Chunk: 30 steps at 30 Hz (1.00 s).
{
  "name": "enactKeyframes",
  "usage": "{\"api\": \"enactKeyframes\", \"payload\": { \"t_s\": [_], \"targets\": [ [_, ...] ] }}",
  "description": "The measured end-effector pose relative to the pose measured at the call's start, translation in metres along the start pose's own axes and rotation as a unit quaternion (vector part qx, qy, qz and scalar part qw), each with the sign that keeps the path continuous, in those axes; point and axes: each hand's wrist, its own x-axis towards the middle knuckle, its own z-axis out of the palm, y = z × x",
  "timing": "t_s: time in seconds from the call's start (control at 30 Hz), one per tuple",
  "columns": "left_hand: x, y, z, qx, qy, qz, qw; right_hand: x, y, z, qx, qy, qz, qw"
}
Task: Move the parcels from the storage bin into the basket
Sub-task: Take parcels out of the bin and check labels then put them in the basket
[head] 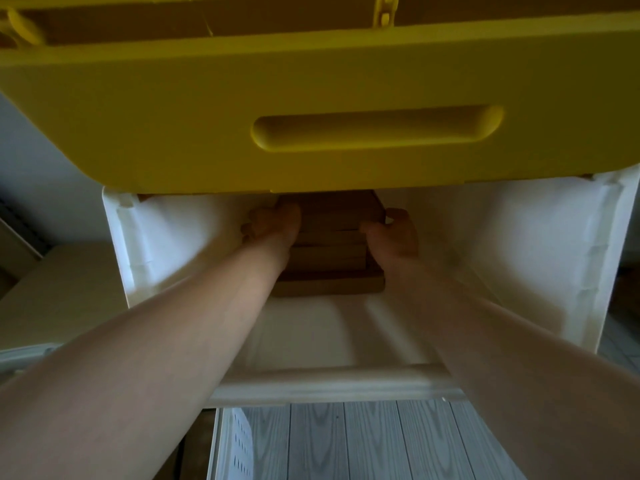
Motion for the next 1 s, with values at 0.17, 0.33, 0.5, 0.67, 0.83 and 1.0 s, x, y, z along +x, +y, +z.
{"api": "enactKeyframes", "payload": {
  "t_s": [0.17, 0.33, 0.5, 0.67, 0.83, 1.0],
  "targets": [
    [-0.006, -0.003, -0.003, -0.056, -0.033, 0.012, 0.998, 0.006, -0.001, -0.013, 0.047, 0.069, 0.024, 0.996],
    [-0.023, -0.006, -0.017, -0.089, -0.046, 0.032, 0.994, -0.007, -0.01, -0.027, 0.006, 0.07, 0.014, 0.997],
    [-0.061, -0.008, -0.038, -0.102, -0.088, 0.049, 0.99, -0.037, -0.021, -0.051, -0.08, 0.032, 0.005, 0.996],
    [-0.108, -0.022, -0.07, -0.092, -0.141, 0.086, 0.982, -0.083, -0.023, -0.072, -0.003, 0.047, 0.04, 0.998],
    [-0.153, -0.042, -0.121, -0.082, -0.209, 0.088, 0.97, -0.129, -0.032, -0.093, 0.022, 0.032, 0.037, 0.999],
    [-0.195, -0.04, -0.174, -0.055, -0.289, 0.146, 0.944, -0.158, -0.036, -0.113, 0.048, 0.027, 0.034, 0.998]
  ]
}}
